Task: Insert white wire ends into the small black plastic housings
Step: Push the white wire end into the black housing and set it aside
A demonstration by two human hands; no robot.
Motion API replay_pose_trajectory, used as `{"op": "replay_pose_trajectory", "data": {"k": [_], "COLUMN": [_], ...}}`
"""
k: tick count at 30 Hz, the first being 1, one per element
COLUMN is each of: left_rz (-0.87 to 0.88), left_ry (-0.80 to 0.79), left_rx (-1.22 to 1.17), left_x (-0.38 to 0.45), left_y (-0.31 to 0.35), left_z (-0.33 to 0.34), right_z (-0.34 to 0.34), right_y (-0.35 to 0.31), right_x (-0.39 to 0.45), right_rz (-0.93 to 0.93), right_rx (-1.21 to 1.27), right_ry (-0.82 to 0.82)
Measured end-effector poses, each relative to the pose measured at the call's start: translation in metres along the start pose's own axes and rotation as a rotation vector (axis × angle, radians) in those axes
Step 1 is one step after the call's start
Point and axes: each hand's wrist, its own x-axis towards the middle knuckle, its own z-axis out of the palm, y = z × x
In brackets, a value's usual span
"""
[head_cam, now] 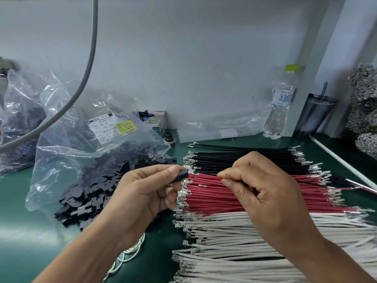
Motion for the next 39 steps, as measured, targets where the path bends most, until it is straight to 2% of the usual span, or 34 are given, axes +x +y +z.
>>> {"op": "replay_pose_trajectory", "data": {"k": [9, 15, 20, 23, 27, 31, 33, 35, 37, 39], "left_rz": [-0.023, -0.033, -0.1, -0.181, -0.201, -0.149, -0.054, 0.12, 0.25, 0.29], "left_ry": [-0.034, -0.034, -0.058, -0.128, -0.126, -0.079, -0.031, 0.037, 0.025, -0.001], "left_rx": [0.022, 0.128, 0.045, 0.005, -0.062, -0.105, 0.025, 0.25, 0.397, 0.47], "left_x": [-0.001, -0.002, 0.0, -0.001, 0.0, -0.002, -0.003, -0.004, -0.005, -0.007], "left_y": [0.002, 0.0, 0.0, 0.0, -0.005, -0.011, -0.013, -0.014, -0.014, -0.013], "left_z": [0.0, -0.001, -0.004, -0.002, -0.001, 0.008, 0.012, 0.012, 0.012, 0.012], "right_z": [-0.003, -0.008, -0.005, -0.007, -0.003, 0.003, 0.003, 0.002, 0.002, 0.0], "right_y": [0.001, 0.004, 0.004, 0.003, 0.001, -0.003, -0.003, -0.002, 0.001, 0.002], "right_x": [0.002, 0.003, 0.001, 0.002, -0.001, -0.003, -0.003, -0.003, -0.003, -0.004], "right_rz": [-0.134, -0.274, -0.263, -0.287, -0.279, -0.225, -0.17, -0.082, -0.006, 0.042], "right_rx": [-0.168, -0.394, -0.264, -0.3, -0.282, -0.274, -0.273, -0.253, -0.205, -0.131], "right_ry": [-0.075, -0.104, -0.073, -0.052, -0.002, 0.006, -0.035, -0.063, -0.087, -0.127]}}
